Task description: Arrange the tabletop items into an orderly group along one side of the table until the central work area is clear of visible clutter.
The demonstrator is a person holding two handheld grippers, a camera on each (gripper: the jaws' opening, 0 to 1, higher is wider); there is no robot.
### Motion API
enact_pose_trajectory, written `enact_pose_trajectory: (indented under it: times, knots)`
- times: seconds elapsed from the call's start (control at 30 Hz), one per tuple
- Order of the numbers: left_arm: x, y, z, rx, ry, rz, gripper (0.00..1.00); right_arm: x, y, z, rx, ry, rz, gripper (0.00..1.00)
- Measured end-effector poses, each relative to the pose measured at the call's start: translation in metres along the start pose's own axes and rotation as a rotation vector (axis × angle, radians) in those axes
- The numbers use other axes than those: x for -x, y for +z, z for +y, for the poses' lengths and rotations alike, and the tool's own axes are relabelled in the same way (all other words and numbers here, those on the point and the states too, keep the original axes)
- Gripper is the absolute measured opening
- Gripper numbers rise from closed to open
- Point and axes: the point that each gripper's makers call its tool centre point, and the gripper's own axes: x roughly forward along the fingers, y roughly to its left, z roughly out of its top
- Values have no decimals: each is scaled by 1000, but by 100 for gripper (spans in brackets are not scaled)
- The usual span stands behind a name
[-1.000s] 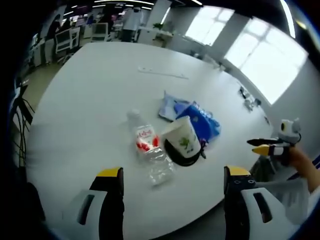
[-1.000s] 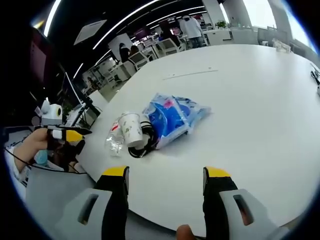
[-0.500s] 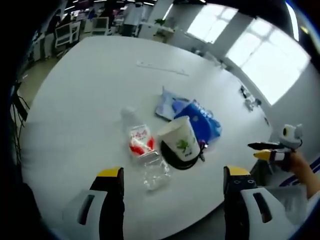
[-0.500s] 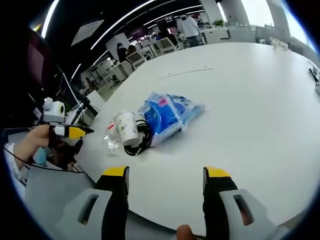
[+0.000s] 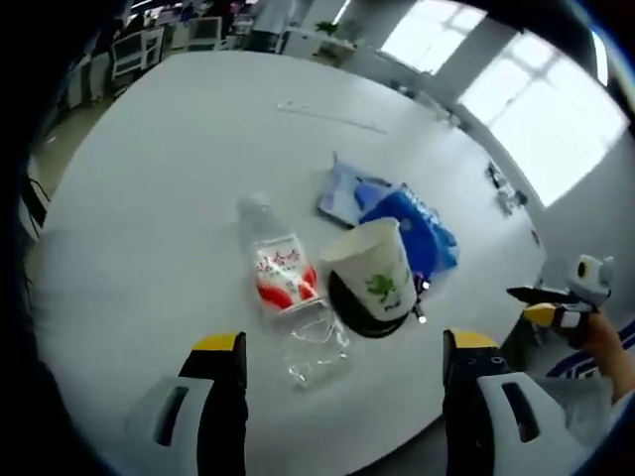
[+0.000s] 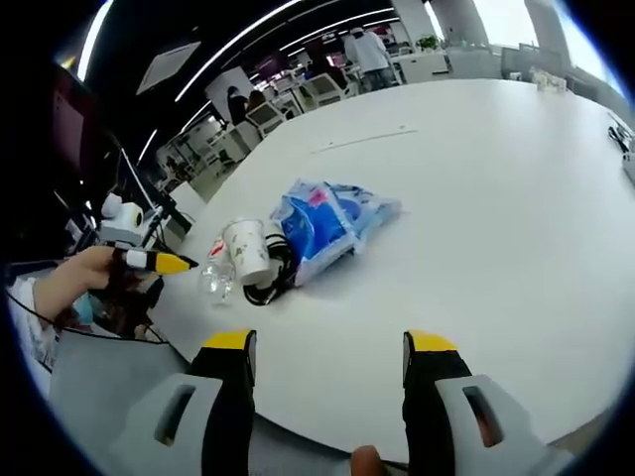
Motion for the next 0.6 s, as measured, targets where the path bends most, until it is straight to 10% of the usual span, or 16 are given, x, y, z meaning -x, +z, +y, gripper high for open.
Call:
enact_pose_trajectory:
  times: [0.6]
  knots:
    - [-26, -7, 10, 47, 52, 43, 75, 0, -11, -8, -10, -2, -4, 57]
